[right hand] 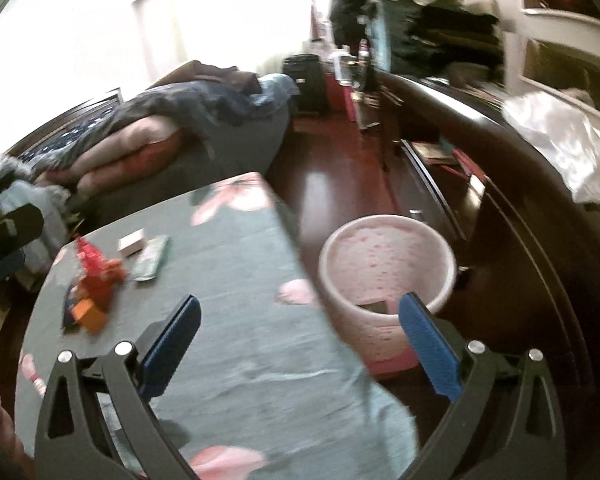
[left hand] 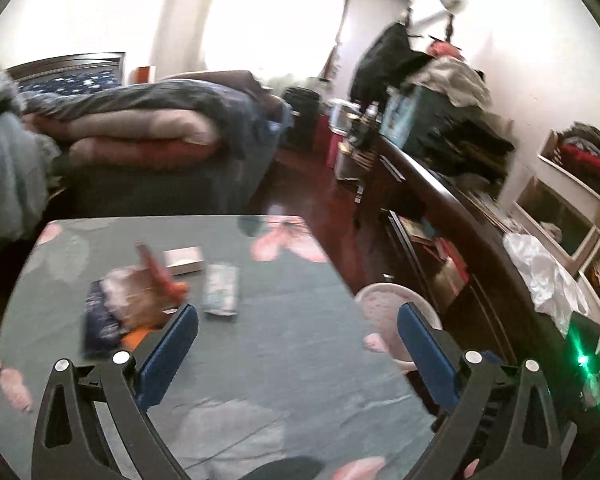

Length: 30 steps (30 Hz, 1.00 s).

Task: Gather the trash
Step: 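Move both open tools back over the table, then grasp the pink-capped spray can with the left tool while the right tool grasps the orange cube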

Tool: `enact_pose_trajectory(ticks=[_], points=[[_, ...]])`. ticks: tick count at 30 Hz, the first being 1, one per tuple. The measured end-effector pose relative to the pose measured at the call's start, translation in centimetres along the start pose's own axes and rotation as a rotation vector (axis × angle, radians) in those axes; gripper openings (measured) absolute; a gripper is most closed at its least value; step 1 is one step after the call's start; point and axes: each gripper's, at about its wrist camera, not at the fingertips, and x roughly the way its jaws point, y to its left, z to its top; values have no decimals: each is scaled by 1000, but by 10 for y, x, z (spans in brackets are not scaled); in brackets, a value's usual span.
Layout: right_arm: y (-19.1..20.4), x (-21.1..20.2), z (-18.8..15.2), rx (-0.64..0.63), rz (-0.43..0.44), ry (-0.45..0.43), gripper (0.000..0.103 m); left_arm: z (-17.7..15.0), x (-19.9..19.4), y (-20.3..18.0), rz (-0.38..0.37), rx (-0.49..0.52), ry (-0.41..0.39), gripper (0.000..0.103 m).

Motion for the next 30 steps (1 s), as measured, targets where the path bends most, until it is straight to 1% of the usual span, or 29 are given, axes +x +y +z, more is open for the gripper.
enact_pose_trajectory(ticks=[4, 7, 10, 12, 14, 16, 20, 22, 25, 28, 30], points=[[34, -14, -4, -50, 40, -14, 99, -10, -26, 36, 49, -49, -13, 99], [50, -20, -5, -72, 53, -25, 99, -17, -42, 61, 88, -89, -29, 99], [66, -29, -6, -98, 59, -33, 99, -26, -61, 85, 148, -119, -47, 99], [75, -33, -8, -115, 65, -37, 99, -35, -72, 102, 205, -137, -54, 99], [83, -37, -10, -132, 69, -42, 99, -42, -80, 116, 241, -151, -50, 99], [90, -38, -13, -149, 71, -43, 99, -54, -85, 132, 290, -175, -30, 99], [105, -35, -20, -177, 92, -24, 99, -75, -82, 159, 348, -224, 23, 99], [114, -31, -23, -196, 103, -7, 99, -85, -76, 166, 371, -245, 52, 99], [129, -25, -29, -235, 110, 13, 99, -98, -60, 167, 405, -275, 103, 99], [139, -22, -33, -266, 112, 21, 99, -111, -46, 162, 441, -310, 134, 99], [142, -20, -35, -279, 105, 20, 99, -119, -38, 160, 500, -335, 159, 99]])
